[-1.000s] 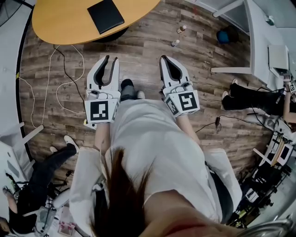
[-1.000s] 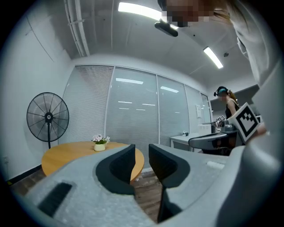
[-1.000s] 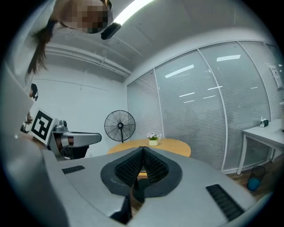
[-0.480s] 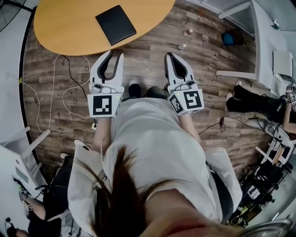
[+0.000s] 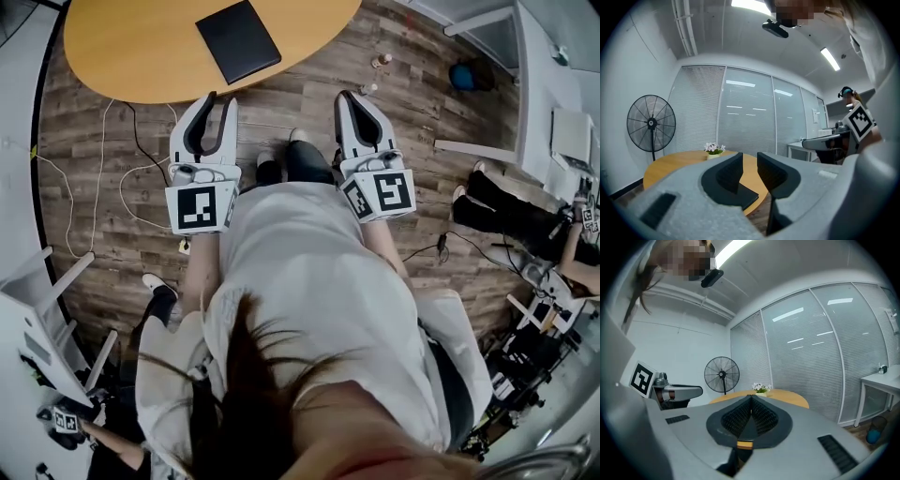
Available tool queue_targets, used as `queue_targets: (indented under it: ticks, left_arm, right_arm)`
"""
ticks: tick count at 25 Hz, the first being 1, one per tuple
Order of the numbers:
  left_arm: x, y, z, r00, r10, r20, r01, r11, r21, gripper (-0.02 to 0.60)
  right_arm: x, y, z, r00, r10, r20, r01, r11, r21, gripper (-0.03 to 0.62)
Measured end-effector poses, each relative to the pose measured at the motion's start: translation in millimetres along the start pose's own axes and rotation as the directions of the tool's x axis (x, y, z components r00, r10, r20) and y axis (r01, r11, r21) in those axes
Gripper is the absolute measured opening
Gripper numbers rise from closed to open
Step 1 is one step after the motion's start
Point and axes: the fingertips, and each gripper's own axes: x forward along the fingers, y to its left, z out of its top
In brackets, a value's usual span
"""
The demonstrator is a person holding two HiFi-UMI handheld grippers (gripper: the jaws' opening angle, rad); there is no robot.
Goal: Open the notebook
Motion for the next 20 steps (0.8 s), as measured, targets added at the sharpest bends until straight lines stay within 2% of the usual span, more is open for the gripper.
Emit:
queue_targets:
  ticks: [7, 11, 20]
  left_arm:
    - [11.7, 15.0, -3.0, 0.998, 0.067, -0.015, -0.067, 0.998, -0.006, 0.104]
    - [24.5, 25.3, -2.8, 0.991, 0.134, -0.023, -0.134, 0.991, -0.022, 0.104]
    - [93.8, 46.6, 2.9, 0.969, 0.245, -0.031, -0.245, 0.969, -0.028, 0.104]
  right_arm:
    - [31.5, -3.9, -1.6, 0.998, 0.069, -0.001, -0.069, 0.998, 0.008, 0.002]
    - [55.7, -15.8, 1.5, 0.991, 0.131, -0.011, -0.131, 0.991, 0.010, 0.002]
    - [123.8, -71.7, 8.9, 0.969, 0.241, -0.046, -0.240, 0.970, 0.024, 0.002]
